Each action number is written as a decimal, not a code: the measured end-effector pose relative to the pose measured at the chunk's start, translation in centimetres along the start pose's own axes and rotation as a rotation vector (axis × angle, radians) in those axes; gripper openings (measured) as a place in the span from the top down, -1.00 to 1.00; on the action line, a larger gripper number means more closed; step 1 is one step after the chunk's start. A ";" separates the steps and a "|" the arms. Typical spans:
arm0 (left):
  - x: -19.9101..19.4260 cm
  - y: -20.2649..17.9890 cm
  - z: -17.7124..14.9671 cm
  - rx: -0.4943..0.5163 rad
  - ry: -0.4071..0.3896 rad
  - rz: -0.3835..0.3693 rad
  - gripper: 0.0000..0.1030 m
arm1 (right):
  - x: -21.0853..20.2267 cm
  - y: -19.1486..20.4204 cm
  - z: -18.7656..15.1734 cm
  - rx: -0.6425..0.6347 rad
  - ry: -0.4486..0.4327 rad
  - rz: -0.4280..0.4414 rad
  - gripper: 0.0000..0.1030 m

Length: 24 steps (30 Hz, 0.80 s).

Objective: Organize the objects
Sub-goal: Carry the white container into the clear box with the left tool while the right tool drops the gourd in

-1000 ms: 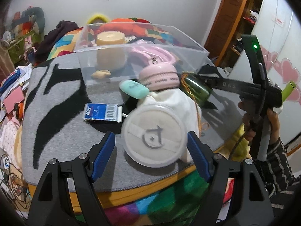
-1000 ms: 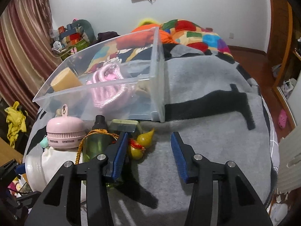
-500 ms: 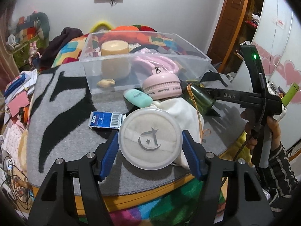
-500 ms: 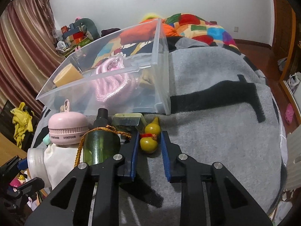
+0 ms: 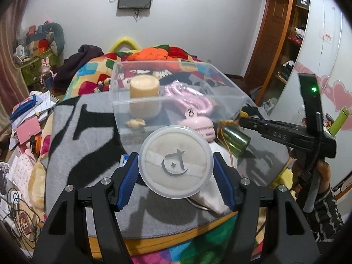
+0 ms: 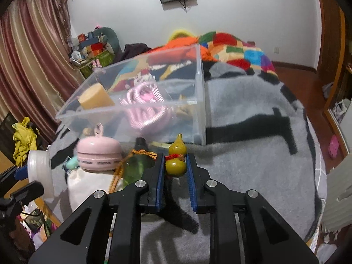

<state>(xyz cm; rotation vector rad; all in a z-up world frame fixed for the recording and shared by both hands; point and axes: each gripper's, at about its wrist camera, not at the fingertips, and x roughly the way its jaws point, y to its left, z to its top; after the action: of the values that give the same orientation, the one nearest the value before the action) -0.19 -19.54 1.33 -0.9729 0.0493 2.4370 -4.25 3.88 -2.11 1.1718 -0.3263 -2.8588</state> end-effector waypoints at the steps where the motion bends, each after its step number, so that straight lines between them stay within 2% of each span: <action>1: -0.1 0.1 0.2 -0.002 -0.005 0.003 -0.27 | -0.4 0.2 0.2 -0.004 -0.012 0.001 0.66; 12: -0.2 1.3 3.1 -0.023 -0.037 0.005 -0.27 | -4.0 2.0 2.3 -0.047 -0.120 0.032 0.66; 24: 0.3 2.3 6.1 -0.039 -0.078 0.001 -0.27 | -4.0 2.4 4.3 -0.065 -0.159 0.055 0.66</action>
<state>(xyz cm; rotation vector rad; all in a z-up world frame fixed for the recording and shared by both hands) -5.31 -20.11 5.36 -0.8930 -0.0253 2.4827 -4.52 2.72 4.13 0.9128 -0.2635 -2.8961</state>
